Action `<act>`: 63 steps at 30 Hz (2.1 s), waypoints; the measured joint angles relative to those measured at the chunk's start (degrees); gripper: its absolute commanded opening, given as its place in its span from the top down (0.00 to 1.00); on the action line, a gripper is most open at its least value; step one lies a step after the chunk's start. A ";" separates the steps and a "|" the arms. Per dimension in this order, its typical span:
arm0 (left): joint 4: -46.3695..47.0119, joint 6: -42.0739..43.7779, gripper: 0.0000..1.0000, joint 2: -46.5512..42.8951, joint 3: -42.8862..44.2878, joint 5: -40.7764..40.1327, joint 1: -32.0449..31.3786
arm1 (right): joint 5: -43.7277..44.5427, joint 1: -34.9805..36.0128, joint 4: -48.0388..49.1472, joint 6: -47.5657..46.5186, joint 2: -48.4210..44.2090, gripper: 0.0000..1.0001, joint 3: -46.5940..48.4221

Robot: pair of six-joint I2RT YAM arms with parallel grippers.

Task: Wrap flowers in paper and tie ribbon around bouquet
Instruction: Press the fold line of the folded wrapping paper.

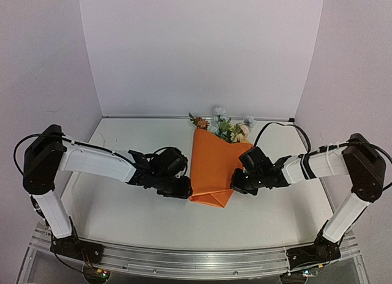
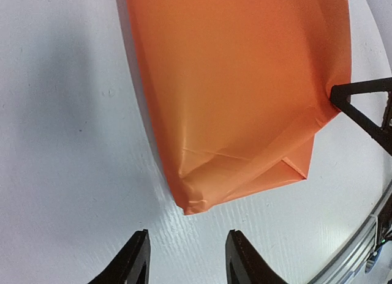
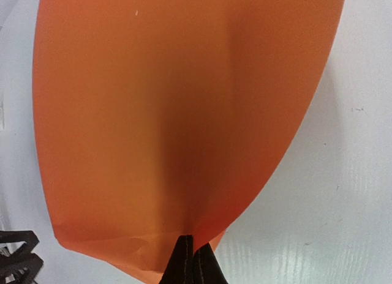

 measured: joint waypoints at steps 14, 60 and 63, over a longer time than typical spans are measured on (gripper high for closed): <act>0.93 -3.91 0.32 2.52 -1.84 -20.12 -6.52 | -1.87 2.40 -2.19 5.61 -1.67 1.00 6.16; -1.61 -8.56 0.36 10.45 3.35 -26.31 -8.36 | -1.91 2.86 -7.68 7.53 -1.61 1.00 12.90; -2.53 -8.95 0.42 10.54 3.18 -26.56 -8.36 | -1.89 2.86 -7.68 7.54 -1.61 1.00 12.89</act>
